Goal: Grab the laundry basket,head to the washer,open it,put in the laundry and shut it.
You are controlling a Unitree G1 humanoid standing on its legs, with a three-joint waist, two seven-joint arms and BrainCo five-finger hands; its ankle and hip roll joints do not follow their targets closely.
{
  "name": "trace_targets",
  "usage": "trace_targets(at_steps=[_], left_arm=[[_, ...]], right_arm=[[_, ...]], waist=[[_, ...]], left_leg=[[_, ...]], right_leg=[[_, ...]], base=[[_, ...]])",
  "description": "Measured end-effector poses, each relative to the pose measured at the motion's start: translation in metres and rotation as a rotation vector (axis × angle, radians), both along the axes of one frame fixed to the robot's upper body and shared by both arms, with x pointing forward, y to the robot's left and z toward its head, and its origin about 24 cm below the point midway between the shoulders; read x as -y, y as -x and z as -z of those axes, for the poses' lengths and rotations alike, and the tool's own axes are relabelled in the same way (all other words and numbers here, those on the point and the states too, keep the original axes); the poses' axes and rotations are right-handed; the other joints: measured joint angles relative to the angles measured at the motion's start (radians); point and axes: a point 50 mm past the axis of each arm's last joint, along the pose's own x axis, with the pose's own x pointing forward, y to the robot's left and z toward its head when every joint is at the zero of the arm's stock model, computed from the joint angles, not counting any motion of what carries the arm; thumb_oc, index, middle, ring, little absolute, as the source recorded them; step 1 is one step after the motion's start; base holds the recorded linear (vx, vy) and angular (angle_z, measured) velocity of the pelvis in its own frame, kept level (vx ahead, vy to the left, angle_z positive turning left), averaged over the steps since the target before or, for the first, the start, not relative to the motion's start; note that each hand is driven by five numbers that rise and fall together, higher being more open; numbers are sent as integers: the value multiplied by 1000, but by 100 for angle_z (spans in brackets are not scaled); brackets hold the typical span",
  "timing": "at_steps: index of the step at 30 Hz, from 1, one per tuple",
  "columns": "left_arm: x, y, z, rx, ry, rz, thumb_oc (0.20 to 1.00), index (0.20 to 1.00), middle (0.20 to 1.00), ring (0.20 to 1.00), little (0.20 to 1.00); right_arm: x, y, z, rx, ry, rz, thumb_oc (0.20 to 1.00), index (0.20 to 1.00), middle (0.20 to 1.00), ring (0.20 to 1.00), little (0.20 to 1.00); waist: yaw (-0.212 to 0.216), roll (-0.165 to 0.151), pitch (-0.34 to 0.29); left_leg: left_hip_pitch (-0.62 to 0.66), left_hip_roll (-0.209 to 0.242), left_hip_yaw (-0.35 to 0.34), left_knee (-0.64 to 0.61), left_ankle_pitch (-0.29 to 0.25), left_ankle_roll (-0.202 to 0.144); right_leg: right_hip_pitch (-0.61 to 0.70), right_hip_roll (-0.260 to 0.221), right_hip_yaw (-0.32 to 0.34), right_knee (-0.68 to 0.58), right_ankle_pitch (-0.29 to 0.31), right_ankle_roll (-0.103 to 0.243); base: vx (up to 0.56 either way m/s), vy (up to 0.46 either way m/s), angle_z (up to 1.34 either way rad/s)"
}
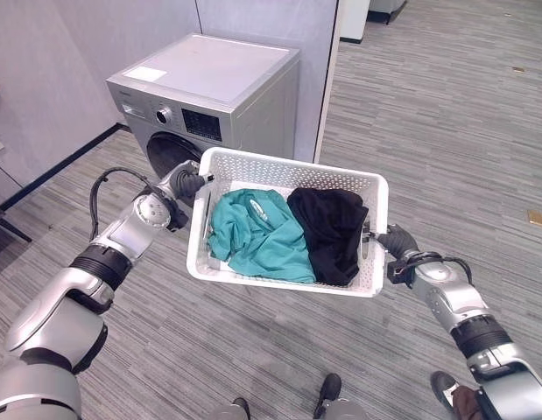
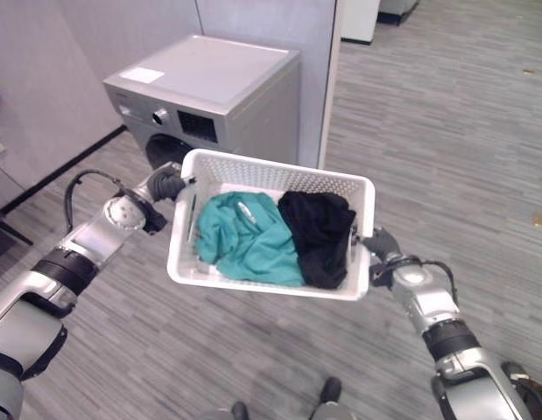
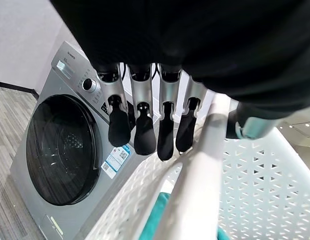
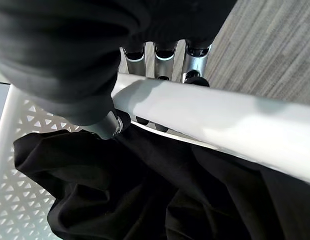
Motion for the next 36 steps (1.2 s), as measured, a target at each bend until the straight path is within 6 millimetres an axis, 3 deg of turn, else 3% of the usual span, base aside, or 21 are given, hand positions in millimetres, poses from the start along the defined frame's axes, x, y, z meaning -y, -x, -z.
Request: trace_targets(at_steps=[18,19,20,21,24,27,30,36], left_arm=[[5,2,2,4,-15,24,200,200,200,200,200],[1,6,5,8,-19,9,200,200,200,200,200],[-17,36,15,112,15,-24,200,200,200,200,200],[-22,45,24,102,8,-38,200,200,200,200,200],[-32,61,54,13,-14,-76,200,200,200,200,200],[-39,73,74,-54,-16,-102,200,200,200,200,200],[-41,76,78,-71,-17,-112,200,200,200,200,200],[-49,75,69,-33,7,-150,200,200,200,200,200]], right_arm=[[5,7,5,-11,-32,21,200,200,200,200,200],[1,8,11,-16,-19,16,200,200,200,200,200],[-22,14,30,18,-41,18,200,200,200,200,200],[-28,24,44,-7,-54,20,200,200,200,200,200],[-41,42,73,-110,-79,10,200,200,200,200,200],[-46,56,89,-182,-68,-16,200,200,200,200,200],[-48,58,91,-192,-68,-26,200,200,200,200,200],[-54,37,70,-114,-53,-56,200,200,200,200,200]], waist=[[-4,0,0],[-3,3,-3],[-12,2,-25],[-11,5,-28],[-5,17,-30],[15,17,-29],[31,17,-30],[40,16,-30]], left_leg=[[2,-2,1,-5,0,0],[-1,-4,-16,-5,0,2],[4,0,-63,-22,-6,8],[4,3,-93,-21,-7,10],[-1,5,-129,-21,-8,11],[-3,6,-135,-21,-8,11],[-13,5,-141,-21,-10,15],[-20,7,-143,-20,-7,10]], right_leg=[[7,2,-1,-15,11,2],[6,13,11,-19,11,1],[5,32,61,-47,13,-1],[7,37,61,-47,10,-1],[3,42,55,-47,9,-2],[3,42,54,-50,9,-2],[1,36,55,-52,9,-1],[-11,42,65,-55,14,-3]], base=[[-1,2,1],[9,-13,-31],[16,-7,-32],[23,-10,-31],[11,-6,6],[16,-11,5],[7,-10,6],[15,-4,-2]])
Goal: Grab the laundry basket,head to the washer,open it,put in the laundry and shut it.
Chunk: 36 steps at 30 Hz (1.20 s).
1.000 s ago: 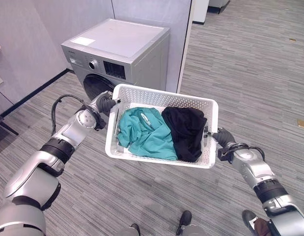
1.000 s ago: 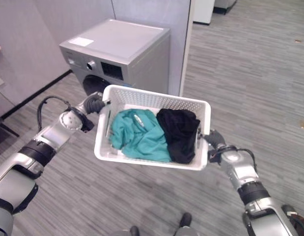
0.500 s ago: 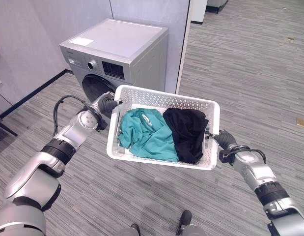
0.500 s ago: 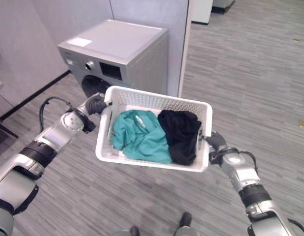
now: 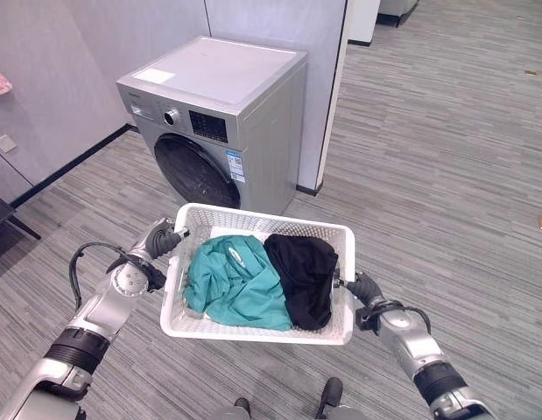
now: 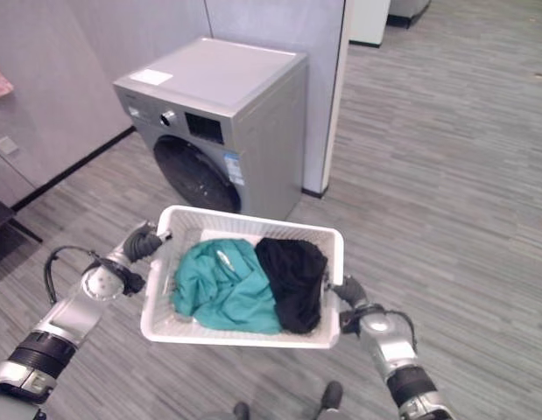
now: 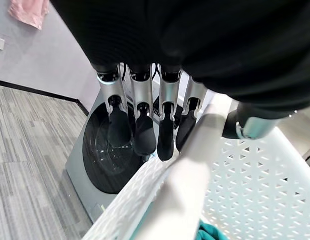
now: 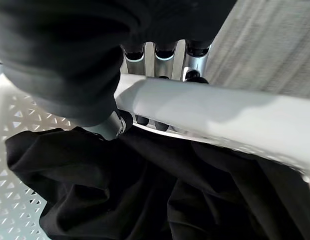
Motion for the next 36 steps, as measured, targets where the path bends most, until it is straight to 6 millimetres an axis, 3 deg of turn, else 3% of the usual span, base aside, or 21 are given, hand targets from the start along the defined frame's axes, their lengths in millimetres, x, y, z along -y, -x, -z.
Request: trace_targets(at_steps=[6,9,10,11,14,17,19,20,21,22,23,24,25,26,27,30,31,32,33,35,36], left_arm=[[0,-8,-17,67,12,-11,200,200,200,200,200],[7,-21,-36,120,5,12,200,200,200,200,200],[20,-33,-48,146,-16,54,200,200,200,200,200],[28,-38,-54,157,-25,79,200,200,200,200,200],[36,-41,-55,167,-12,107,200,200,200,200,200],[44,-42,-50,145,-2,143,200,200,200,200,200],[51,-44,-45,115,-26,169,200,200,200,200,200],[59,-45,-43,113,-10,185,200,200,200,200,200],[63,-45,-42,113,4,195,200,200,200,200,200],[67,-45,-42,118,19,197,200,200,200,200,200],[65,-47,-43,118,7,183,200,200,200,200,200],[66,-48,-41,107,12,185,200,200,200,200,200],[67,-49,-42,114,15,181,200,200,200,200,200],[63,-51,-50,129,2,177,200,200,200,200,200],[63,-52,-51,132,1,182,200,200,200,200,200],[74,-52,-50,127,15,227,200,200,200,200,200],[77,-52,-49,124,23,237,200,200,200,200,200],[81,-52,-47,121,35,249,200,200,200,200,200],[86,-52,-47,120,42,265,200,200,200,200,200],[87,-52,-47,124,50,270,200,200,200,200,200],[86,-53,-55,149,53,270,200,200,200,200,200]], right_arm=[[6,-22,-30,95,65,-39,200,200,200,200,200],[10,-27,-40,126,61,-20,200,200,200,200,200],[22,-29,-47,146,62,16,200,200,200,200,200],[30,-30,-52,161,79,35,200,200,200,200,200],[42,-32,-66,211,82,86,200,200,200,200,200],[52,-30,-69,223,78,128,200,200,200,200,200],[58,-24,-65,211,82,156,200,200,200,200,200],[65,-18,-64,214,85,178,200,200,200,200,200],[70,-10,-65,223,80,192,200,200,200,200,200],[69,-3,-60,216,66,202,200,200,200,200,200],[67,1,-58,203,69,184,200,200,200,200,200],[68,3,-56,195,73,184,200,200,200,200,200],[69,1,-60,205,82,175,200,200,200,200,200],[68,-2,-65,222,79,166,200,200,200,200,200],[70,-2,-67,223,73,164,200,200,200,200,200],[89,2,-82,247,122,167,200,200,200,200,200],[94,3,-86,259,132,173,200,200,200,200,200],[100,3,-92,271,152,179,200,200,200,200,200],[108,2,-100,282,180,177,200,200,200,200,200],[112,-3,-113,313,196,176,200,200,200,200,200],[112,-4,-121,335,208,161,200,200,200,200,200]], waist=[[21,-12,1],[32,-43,12],[35,-65,21],[17,-74,30],[-11,-78,42],[-42,-68,62],[-42,-71,63],[-54,-53,71],[-62,-26,86],[-78,-28,85],[-77,-33,93],[-100,-21,84],[-96,-16,86],[-107,-13,94],[-121,-41,100],[-187,-72,107],[-195,-75,105],[-203,-77,104],[-204,-80,99],[-197,-19,71],[-189,-7,64]], left_leg=[[-19,16,-14,5,5,-9],[-61,34,-67,8,23,-36],[-135,42,-102,60,29,-52],[-186,58,-41,103,16,-61],[-231,167,266,180,10,-50],[-204,107,206,145,37,-51],[-189,44,199,152,5,-4],[-174,11,183,172,-17,18],[-173,4,172,220,-37,62],[-150,-41,161,246,-72,70],[-130,-88,128,289,-134,129],[-117,-90,99,277,-143,129],[-114,-90,97,264,-149,152],[-104,-85,94,238,-133,136],[-61,-96,88,197,-121,134],[42,-140,7,100,-131,138],[73,-151,-1,76,-132,134],[122,-166,-16,40,-138,122],[189,-180,-30,10,-166,107],[224,-135,-14,6,-222,80],[242,-115,-6,6,-230,62]], right_leg=[[-5,21,5,7,-2,-2],[-11,33,-43,8,-13,-11],[-21,25,-95,8,-26,-12],[-23,16,-135,8,-34,-22],[-25,-15,-196,7,-42,-18],[-15,-71,-184,54,-54,19],[-14,-147,-184,118,-68,45],[-26,-197,-182,230,-69,73],[-60,-277,-130,421,-107,61],[-132,-358,-117,667,-170,15],[-205,-371,107,852,-50,25],[-273,-340,188,889,-140,92],[-325,-279,215,862,-197,116],[-356,-203,206,782,-243,100],[-373,-86,161,598,-262,76],[-383,90,290,257,-218,72],[-375,95,291,230,-208,75],[-350,83,228,223,-209,78],[-298,63,137,235,-197,44],[-296,64,-3,291,-145,22],[-294,62,-71,325,-130,-11]], base=[[-61,-54,4],[-95,10,60],[-75,155,123],[-30,234,137],[120,290,69],[224,369,36],[246,427,31],[353,600,61],[240,354,77],[398,448,76],[235,189,66],[220,123,32],[65,25,28],[222,43,24],[246,36,50],[342,62,72],[345,71,68],[268,59,39],[271,55,10],[204,65,-26],[125,42,-37]])
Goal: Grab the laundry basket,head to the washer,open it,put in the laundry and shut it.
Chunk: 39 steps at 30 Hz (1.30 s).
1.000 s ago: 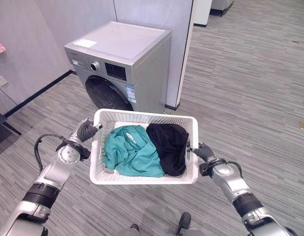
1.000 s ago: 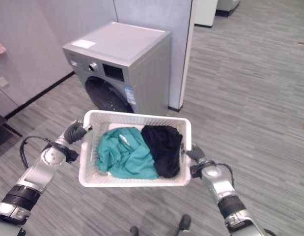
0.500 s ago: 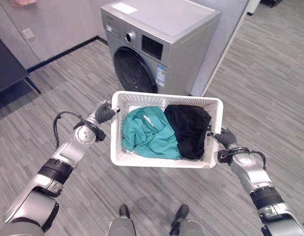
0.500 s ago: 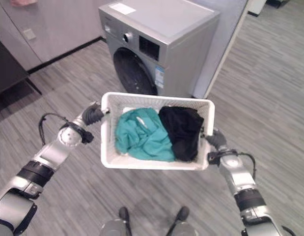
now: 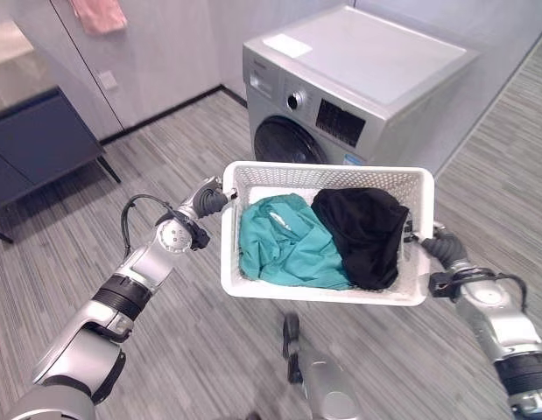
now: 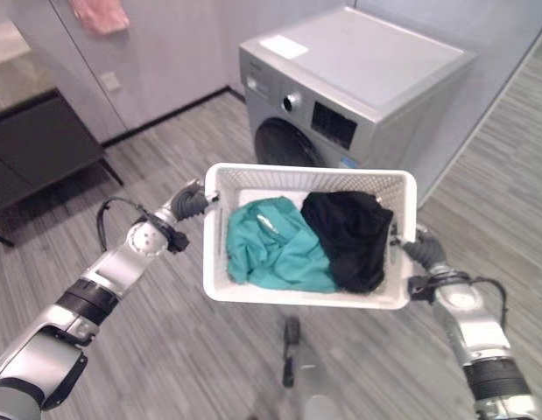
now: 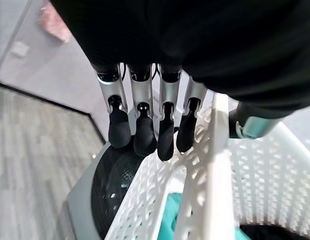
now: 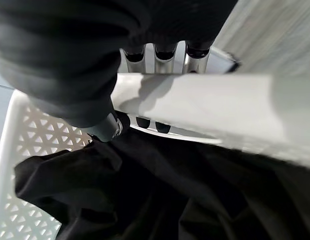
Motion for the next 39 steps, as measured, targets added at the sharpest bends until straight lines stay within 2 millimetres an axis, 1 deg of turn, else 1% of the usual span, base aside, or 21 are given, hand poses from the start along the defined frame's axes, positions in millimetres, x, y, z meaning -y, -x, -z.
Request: trace_targets(at_steps=[1,2,4,5,7,8,9,10,13,14,16,17,18,19,21,26,27,28,31,35,39], left_arm=[[-4,-2,-9,28,-8,-5,200,200,200,200,200],[-7,-2,-13,39,2,-15,200,200,200,200,200],[-6,0,-18,59,13,-6,200,200,200,200,200],[-10,3,-28,92,11,6,200,200,200,200,200],[-11,4,-40,148,44,15,200,200,200,200,200],[-13,4,-49,182,53,17,200,200,200,200,200],[-20,8,-56,207,34,10,200,200,200,200,200],[-29,15,-60,222,-16,6,200,200,200,200,200],[-39,21,-52,196,-18,6,200,200,200,200,200],[-50,28,-33,136,-35,-22,200,200,200,200,200],[-51,29,-27,116,-31,-27,200,200,200,200,200],[-51,29,-27,115,-27,-27,200,200,200,200,200],[-51,29,-29,119,-26,-28,200,200,200,200,200],[-52,28,-29,115,-12,-30,200,200,200,200,200],[-54,24,-45,144,-40,-23,200,200,200,200,200],[-41,1,-70,167,-36,-4,200,200,200,200,200],[-44,-3,-73,180,-29,-36,200,200,200,200,200],[-46,-4,-75,188,-32,-49,200,200,200,200,200],[-66,-5,-87,192,-73,-111,200,200,200,200,200],[-84,-2,-129,291,-119,-180,200,200,200,200,200],[-78,-5,-153,338,-184,-177,200,200,200,200,200]], right_arm=[[-1,-1,-13,32,20,-23,200,200,200,200,200],[-1,-1,-26,74,44,-42,200,200,200,200,200],[2,-1,-40,125,63,-42,200,200,200,200,200],[3,-1,-53,155,96,-60,200,200,200,200,200],[7,5,-58,163,131,-65,200,200,200,200,200],[7,8,-63,184,137,-79,200,200,200,200,200],[-1,6,-69,227,113,-99,200,200,200,200,200],[-7,2,-70,261,68,-105,200,200,200,200,200],[-16,6,-48,218,13,-119,200,200,200,200,200],[-27,3,-28,166,-36,-134,200,200,200,200,200],[-29,6,-17,119,-28,-144,200,200,200,200,200],[-29,4,-14,109,-37,-140,200,200,200,200,200],[-31,3,-10,94,-39,-143,200,200,200,200,200],[-31,3,-7,78,-43,-145,200,200,200,200,200],[-33,0,-14,85,-23,-165,200,200,200,200,200],[-24,-11,-36,125,32,-142,200,200,200,200,200],[-30,-20,-49,169,33,-144,200,200,200,200,200],[-32,-22,-55,180,54,-156,200,200,200,200,200],[-47,-36,-79,223,83,-210,200,200,200,200,200],[-74,-60,-88,237,88,-257,200,200,200,200,200],[-72,-77,-97,208,127,-242,200,200,200,200,200]], waist=[[8,-3,-1],[2,3,1],[-11,-4,-1],[12,-2,-2],[-3,3,-20],[-10,-2,-21],[9,-14,-20],[25,-24,-18],[42,-88,7],[56,-123,3],[78,-122,3],[65,-101,-4],[65,-98,-4],[62,-86,-8],[59,-73,-38],[36,-31,-55],[39,-2,-79],[41,-29,-95],[45,-46,-105],[115,-47,-84],[151,-56,-78]], left_leg=[[14,12,22,33,-17,-33],[18,30,43,91,-28,-54],[-27,40,66,238,-17,-74],[-87,81,140,499,30,-154],[-160,152,178,721,155,-290],[-231,213,237,875,277,-288],[-294,260,253,1011,456,-280],[-380,287,241,1158,491,-271],[-603,281,113,1343,376,-204],[-650,279,18,1244,310,-109],[-676,282,-21,1073,355,-141],[-694,307,-24,983,360,-129],[-665,306,-26,833,398,-79],[-657,331,-31,703,410,-65],[-557,348,-40,163,389,-91],[-534,293,-157,63,421,-108],[-481,220,-167,112,385,-149],[-481,130,-151,140,364,-106],[-477,25,-132,135,344,-41],[-464,1,-59,119,337,-28],[-490,25,-34,90,339,-34]], right_leg=[[4,-8,-44,46,2,-140],[15,-8,-49,98,-38,-195],[39,6,-32,117,-84,-202],[95,31,-10,117,-128,-195],[129,75,7,138,-186,-209],[134,88,2,163,-218,-226],[135,97,59,185,-247,-242],[145,138,127,179,-263,-247],[245,137,188,150,-250,-233],[324,135,264,114,-242,-220],[389,113,196,67,-257,-178],[393,117,192,63,-263,-138],[394,104,198,78,-270,-129],[400,100,206,67,-271,-124],[393,93,184,16,-278,-115],[435,32,178,-6,-267,-22],[482,-24,205,-15,-268,50],[471,-106,210,2,-259,40],[471,-190,240,-51,-241,48],[390,-230,275,-19,-251,106],[418,-224,189,-123,-178,156]], base=[[219,40,-32],[231,22,-12],[328,-75,-28],[256,-277,-79],[162,-272,-73],[134,-103,-81],[108,-17,-136],[83,19,-178],[26,113,-134],[52,227,-153],[61,247,-136],[110,423,-85],[107,521,-73],[91,354,-80],[77,232,-72],[165,389,-17],[296,710,-13],[272,674,-3],[144,354,4],[20,133,-44],[59,70,6]])
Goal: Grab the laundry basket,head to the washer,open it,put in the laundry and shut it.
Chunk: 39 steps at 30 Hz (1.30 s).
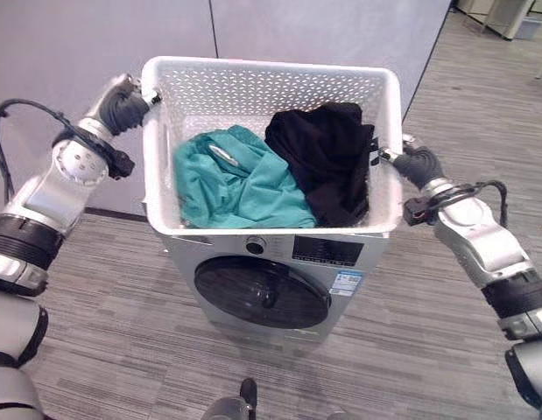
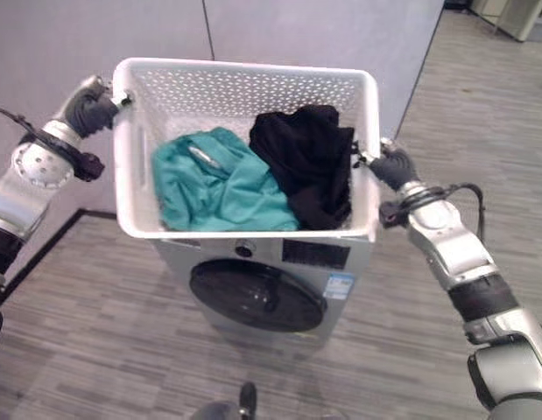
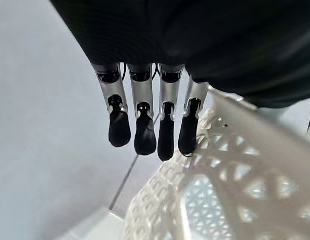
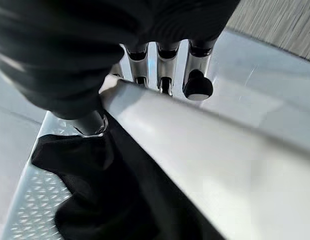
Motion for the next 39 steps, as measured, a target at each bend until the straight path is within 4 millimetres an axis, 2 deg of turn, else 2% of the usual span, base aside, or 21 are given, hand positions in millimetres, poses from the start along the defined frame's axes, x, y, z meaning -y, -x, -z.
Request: trace_targets(at_steps=[1,2,4,6,8,9,10,12,14,15,16,17,19,21,22,23,25,30,32,39], left_arm=[[-1,-2,-5,1,-22,-17,200,200,200,200,200],[-5,-3,-5,-8,-10,-33,200,200,200,200,200],[-6,-5,-12,0,-7,-47,200,200,200,200,200],[-7,-5,-16,15,2,-54,200,200,200,200,200],[-2,-6,-15,17,0,-38,200,200,200,200,200],[4,-8,-12,17,10,-21,200,200,200,200,200],[9,-10,-9,9,17,-11,200,200,200,200,200],[14,-18,-4,-18,34,-26,200,200,200,200,200],[14,-20,-3,-32,22,-42,200,200,200,200,200],[14,-21,-5,-26,27,-43,200,200,200,200,200],[14,-21,-5,-26,27,-43,200,200,200,200,200],[13,-20,-8,-20,61,-38,200,200,200,200,200],[12,-19,-9,-12,72,-33,200,200,200,200,200],[13,-17,-4,-19,81,-17,200,200,200,200,200],[13,-17,-3,-23,79,-16,200,200,200,200,200],[14,-18,-2,-28,91,-16,200,200,200,200,200],[11,-18,-5,-17,104,-29,200,200,200,200,200],[21,-25,2,-43,140,-16,200,200,200,200,200],[27,-29,2,-49,172,-11,200,200,200,200,200],[25,-32,0,-63,163,-38,200,200,200,200,200]], right_arm=[[-3,-9,-10,7,19,7,200,200,200,200,200],[-6,-13,-13,2,36,6,200,200,200,200,200],[-9,-19,-25,14,55,9,200,200,200,200,200],[-11,-21,-35,38,49,9,200,200,200,200,200],[-7,-20,-37,52,31,33,200,200,200,200,200],[-1,-19,-40,59,21,59,200,200,200,200,200],[1,-19,-39,58,20,75,200,200,200,200,200],[3,-21,-39,54,34,107,200,200,200,200,200],[3,-26,-39,34,59,118,200,200,200,200,200],[1,-28,-39,27,59,117,200,200,200,200,200],[1,-28,-39,27,59,117,200,200,200,200,200],[-2,-30,-40,23,50,114,200,200,200,200,200],[0,-30,-42,32,40,119,200,200,200,200,200],[2,-29,-40,43,26,116,200,200,200,200,200],[2,-29,-41,42,25,116,200,200,200,200,200],[0,-30,-40,34,23,117,200,200,200,200,200],[-1,-34,-42,28,22,123,200,200,200,200,200],[2,-42,-59,23,58,185,200,200,200,200,200],[6,-44,-63,7,98,211,200,200,200,200,200],[2,-45,-63,-12,176,199,200,200,200,200,200]], waist=[[4,-14,11],[2,-5,13],[0,-15,14],[3,-20,15],[-4,-20,16],[-13,-10,21],[-23,-3,26],[-34,16,36],[-32,21,41],[-28,27,45],[-28,27,45],[-25,42,59],[-27,38,61],[-31,34,61],[-28,29,60],[-18,24,60],[-7,21,58],[-7,19,57],[-33,16,55],[-57,10,52]], left_leg=[[-30,20,20,103,-23,26],[-28,35,25,117,-49,-1],[-32,33,30,100,-44,-6],[-49,28,35,109,-43,-7],[-59,4,25,122,-48,9],[-66,-14,13,146,-70,37],[-58,-21,-2,149,-73,38],[-40,-36,-6,159,-93,69],[-6,-39,9,141,-110,98],[26,-37,13,104,-110,103],[26,-37,13,104,-110,103],[78,-21,19,54,-97,95],[87,-28,9,38,-96,82],[99,-29,-13,28,-98,70],[103,-30,-17,28,-100,60],[128,-14,-33,18,-110,32],[156,14,-33,-16,-109,13],[161,41,-30,-44,-102,3],[165,42,-29,-56,-102,3],[202,33,-11,-92,-101,2]], right_leg=[[3,-15,-37,-23,48,11],[14,0,-40,-26,48,17],[4,-4,-35,-48,60,7],[0,-4,-39,-63,82,15],[-4,-10,-40,-43,85,21],[-21,-26,-17,19,78,7],[-35,-39,10,72,71,-3],[-144,-75,75,293,81,-14],[-212,-84,54,394,44,-31],[-230,-48,7,372,0,-49],[-230,-48,7,372,0,-49],[-238,44,-30,255,-13,-62],[-268,95,-46,186,3,-68],[-269,147,-43,87,61,-79],[-256,151,-46,66,103,-105],[-196,177,-80,-9,173,-164],[-159,219,-90,-65,192,-177],[-158,251,-85,-90,198,-187],[-158,251,-85,-93,198,-187],[-142,247,-68,-104,198,-187]], base=[[58,82,32],[44,96,8],[35,114,-9],[52,191,-4],[85,335,24],[88,383,36],[74,347,30],[76,190,5],[159,70,-24],[146,2,-21],[71,-10,-18],[122,-41,-3],[108,-52,15],[111,-96,37],[184,-147,39],[138,-111,21],[60,-44,3],[13,-18,-5],[18,4,0],[18,13,-8]])
